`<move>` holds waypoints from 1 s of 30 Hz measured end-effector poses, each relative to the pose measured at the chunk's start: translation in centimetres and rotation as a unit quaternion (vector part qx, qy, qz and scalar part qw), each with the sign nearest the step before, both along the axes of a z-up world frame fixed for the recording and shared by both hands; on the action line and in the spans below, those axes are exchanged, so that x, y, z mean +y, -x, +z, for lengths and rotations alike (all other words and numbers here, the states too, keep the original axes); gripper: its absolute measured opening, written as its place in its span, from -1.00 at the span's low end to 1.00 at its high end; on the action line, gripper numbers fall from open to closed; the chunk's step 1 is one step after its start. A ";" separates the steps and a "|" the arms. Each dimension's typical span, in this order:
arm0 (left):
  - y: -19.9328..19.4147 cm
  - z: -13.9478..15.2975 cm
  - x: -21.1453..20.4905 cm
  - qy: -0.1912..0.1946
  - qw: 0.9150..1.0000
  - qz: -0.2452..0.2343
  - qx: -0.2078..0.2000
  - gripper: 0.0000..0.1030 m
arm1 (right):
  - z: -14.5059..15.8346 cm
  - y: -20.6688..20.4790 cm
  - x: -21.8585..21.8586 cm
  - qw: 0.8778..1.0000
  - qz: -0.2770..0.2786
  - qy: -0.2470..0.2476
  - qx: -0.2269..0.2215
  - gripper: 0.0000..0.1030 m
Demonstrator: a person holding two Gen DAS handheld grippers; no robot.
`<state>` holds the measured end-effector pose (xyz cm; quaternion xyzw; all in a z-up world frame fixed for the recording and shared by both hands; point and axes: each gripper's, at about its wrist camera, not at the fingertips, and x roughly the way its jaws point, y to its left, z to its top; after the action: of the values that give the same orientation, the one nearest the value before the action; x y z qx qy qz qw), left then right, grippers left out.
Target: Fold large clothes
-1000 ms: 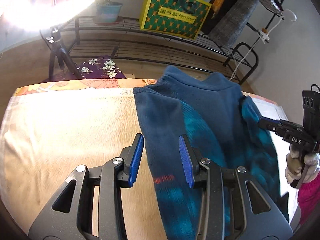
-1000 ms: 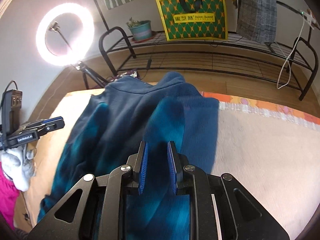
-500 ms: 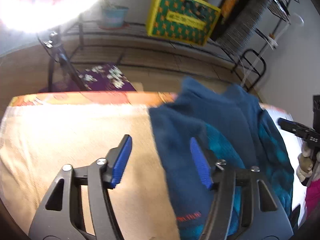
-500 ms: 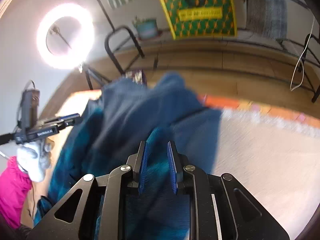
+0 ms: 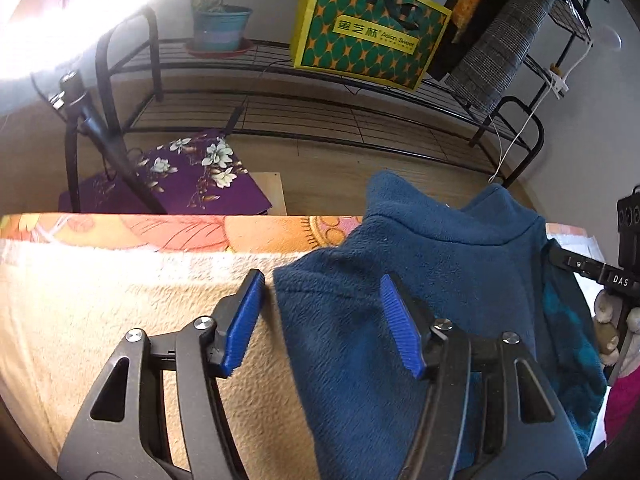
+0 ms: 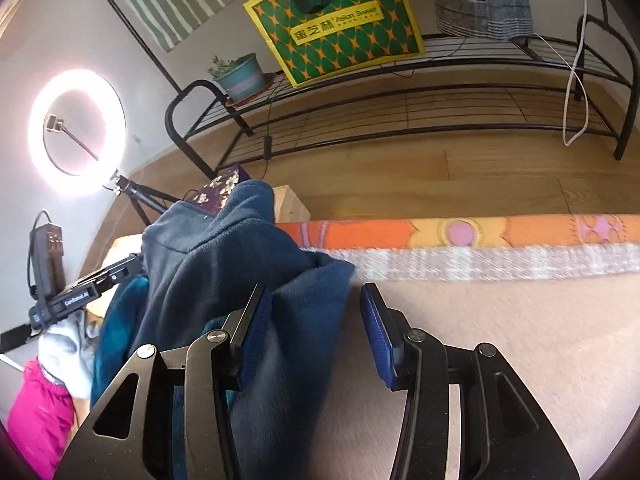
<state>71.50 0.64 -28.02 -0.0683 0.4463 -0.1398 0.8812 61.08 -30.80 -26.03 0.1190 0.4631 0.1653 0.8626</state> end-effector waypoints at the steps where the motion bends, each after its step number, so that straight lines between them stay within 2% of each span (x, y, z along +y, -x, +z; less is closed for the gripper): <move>1: 0.0 0.0 -0.4 -0.011 1.000 -0.003 -0.004 -0.13 | -0.1 0.0 0.2 1.000 0.003 0.002 -0.002 -0.11; 2: 0.0 0.0 -0.8 -0.020 1.000 -0.006 -0.010 -0.23 | -0.1 -0.1 0.6 1.000 0.007 0.006 -0.005 -0.11; 4: 0.2 0.1 -1.4 -0.030 0.999 -0.014 -0.021 -0.73 | 0.0 0.0 1.4 1.000 0.016 0.018 -0.013 -0.21; 6: 0.5 0.4 -1.6 -0.029 0.999 -0.017 -0.028 -0.84 | 0.4 0.2 2.0 0.999 0.025 0.025 -0.022 -0.80; 12: 1.7 2.5 -1.4 0.003 0.999 -0.015 -0.044 -0.88 | 3.2 1.3 2.2 0.998 0.032 0.023 -0.053 -0.83; 18: 4.3 6.6 -1.7 0.025 0.997 -0.027 -0.066 -0.88 | 7.4 3.4 2.2 0.996 0.028 0.012 -0.085 -0.84; 24: 8.0 11.4 -1.2 0.038 0.994 -0.032 -0.098 -0.89 | 11.1 6.5 3.8 0.992 0.042 0.031 -0.113 -0.85; 30: 13.5 15.4 -0.8 0.035 0.990 -0.047 -0.126 -0.89 | 14.8 11.1 5.1 0.989 0.049 0.033 -0.134 -0.85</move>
<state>57.96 -0.12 -12.57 -0.0593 0.3294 -0.2043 0.9199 50.00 -25.72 -11.23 0.0444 0.3540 0.2063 0.9111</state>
